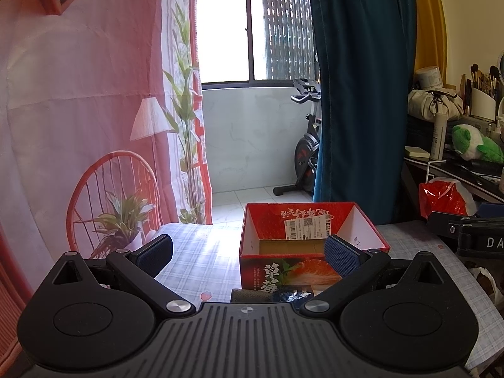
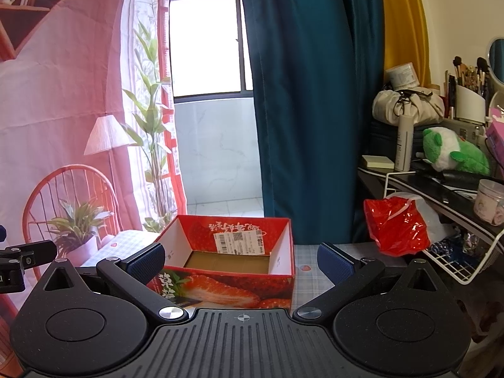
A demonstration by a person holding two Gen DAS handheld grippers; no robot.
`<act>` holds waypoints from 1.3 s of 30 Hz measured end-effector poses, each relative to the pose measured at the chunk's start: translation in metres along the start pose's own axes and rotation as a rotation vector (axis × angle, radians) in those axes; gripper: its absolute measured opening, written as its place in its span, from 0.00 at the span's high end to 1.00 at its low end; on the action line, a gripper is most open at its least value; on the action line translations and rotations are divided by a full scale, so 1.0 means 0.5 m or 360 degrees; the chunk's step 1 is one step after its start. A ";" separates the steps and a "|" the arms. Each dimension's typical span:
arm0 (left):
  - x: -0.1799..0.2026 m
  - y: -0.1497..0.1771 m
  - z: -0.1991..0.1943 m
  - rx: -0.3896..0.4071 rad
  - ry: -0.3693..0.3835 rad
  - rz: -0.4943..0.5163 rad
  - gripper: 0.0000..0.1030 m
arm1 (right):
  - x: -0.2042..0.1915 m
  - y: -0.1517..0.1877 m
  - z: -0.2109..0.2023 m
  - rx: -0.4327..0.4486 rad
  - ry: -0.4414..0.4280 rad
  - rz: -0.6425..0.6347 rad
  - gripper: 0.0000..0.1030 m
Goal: Organize soft objects
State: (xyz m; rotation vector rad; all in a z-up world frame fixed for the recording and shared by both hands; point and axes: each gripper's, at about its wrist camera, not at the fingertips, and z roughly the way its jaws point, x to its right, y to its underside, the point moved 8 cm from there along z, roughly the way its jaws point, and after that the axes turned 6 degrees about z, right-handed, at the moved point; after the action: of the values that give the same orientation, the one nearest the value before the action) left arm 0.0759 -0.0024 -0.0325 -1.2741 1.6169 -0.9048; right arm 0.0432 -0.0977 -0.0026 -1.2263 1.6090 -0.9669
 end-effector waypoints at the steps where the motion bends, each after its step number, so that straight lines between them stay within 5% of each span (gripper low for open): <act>1: -0.001 -0.001 0.000 0.0003 -0.0008 0.0008 0.00 | -0.002 0.002 0.000 0.0007 -0.0006 0.0004 0.00; 9: -0.007 0.014 0.018 0.0020 -0.0102 0.0054 0.00 | 0.016 0.023 0.014 0.0026 -0.0079 0.0118 0.00; 21: -0.017 0.067 0.070 -0.0035 -0.0005 -0.0080 0.00 | 0.012 0.099 0.047 0.0169 -0.0136 0.0054 0.00; 30: -0.003 0.130 0.127 -0.0101 0.0014 0.0029 0.00 | 0.014 0.179 0.102 -0.0054 -0.0203 0.0147 0.00; 34: -0.004 0.170 0.157 -0.0153 0.0146 -0.0074 0.00 | 0.013 0.215 0.118 -0.0072 -0.0128 0.0084 0.00; 39: -0.013 0.211 0.187 -0.0185 0.0110 -0.0123 0.00 | 0.027 0.259 0.136 -0.0113 -0.0129 0.0127 0.00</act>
State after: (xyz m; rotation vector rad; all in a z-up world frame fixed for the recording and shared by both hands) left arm 0.1266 0.0239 -0.1613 -1.4075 1.7052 -0.9223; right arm 0.0669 -0.0883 -0.1471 -1.2241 1.6272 -0.8065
